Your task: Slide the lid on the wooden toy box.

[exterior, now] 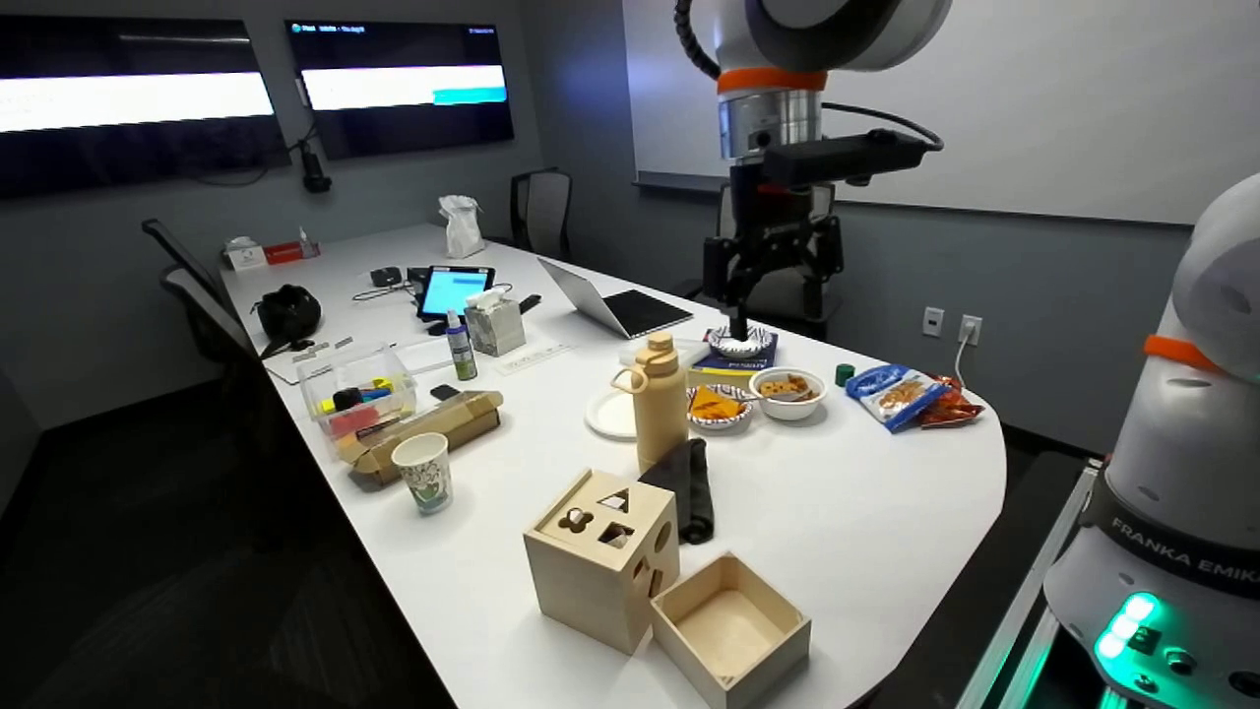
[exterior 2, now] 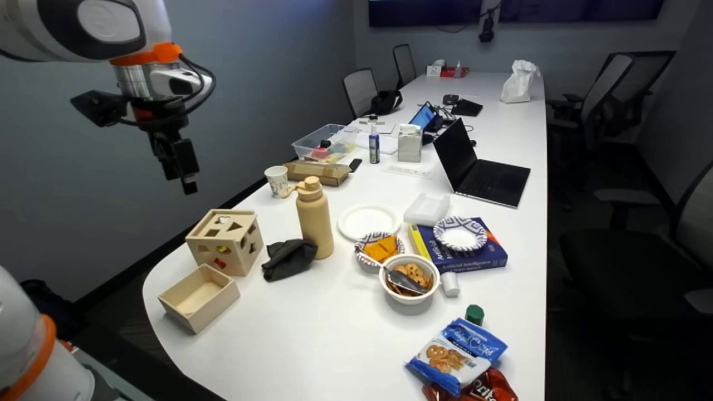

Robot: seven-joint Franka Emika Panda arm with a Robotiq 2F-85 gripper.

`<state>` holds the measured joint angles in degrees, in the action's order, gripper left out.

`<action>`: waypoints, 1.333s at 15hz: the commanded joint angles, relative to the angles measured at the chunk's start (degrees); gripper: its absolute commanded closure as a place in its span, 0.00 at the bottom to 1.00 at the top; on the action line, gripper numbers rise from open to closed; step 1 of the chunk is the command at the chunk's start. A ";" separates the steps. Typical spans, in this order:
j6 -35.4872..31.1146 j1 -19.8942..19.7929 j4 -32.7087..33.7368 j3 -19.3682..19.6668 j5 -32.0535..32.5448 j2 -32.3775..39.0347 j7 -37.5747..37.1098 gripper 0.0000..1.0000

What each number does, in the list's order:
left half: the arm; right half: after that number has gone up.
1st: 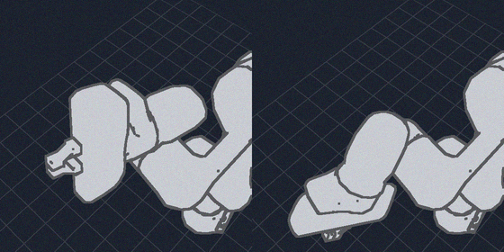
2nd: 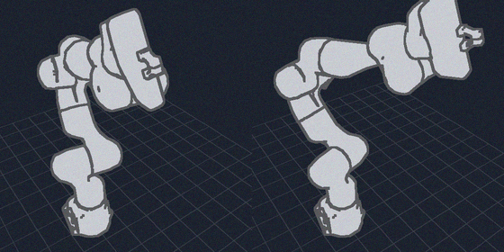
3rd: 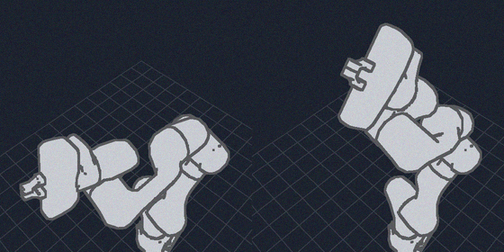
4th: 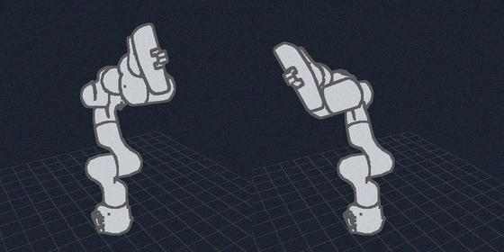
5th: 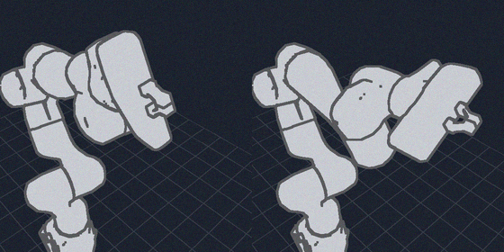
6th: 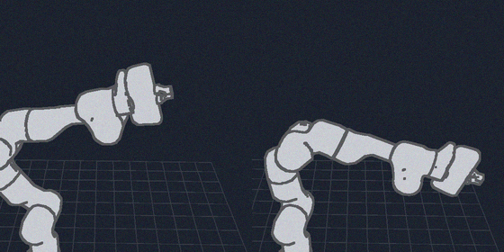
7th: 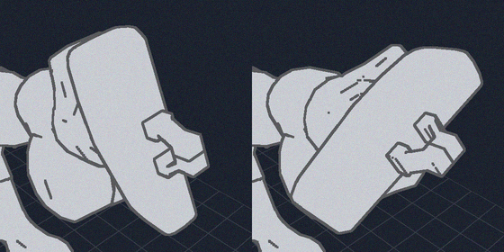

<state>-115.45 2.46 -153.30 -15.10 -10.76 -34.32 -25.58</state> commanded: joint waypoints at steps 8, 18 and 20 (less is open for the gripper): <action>-14.51 1.53 10.73 -12.57 20.84 27.07 -17.38 0.00; -10.37 13.10 27.13 -2.39 35.69 50.35 -19.25 0.00; -9.92 15.29 29.12 -0.49 35.01 53.13 -18.75 0.00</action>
<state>-128.03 13.95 -129.15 -18.54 23.79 13.96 -44.81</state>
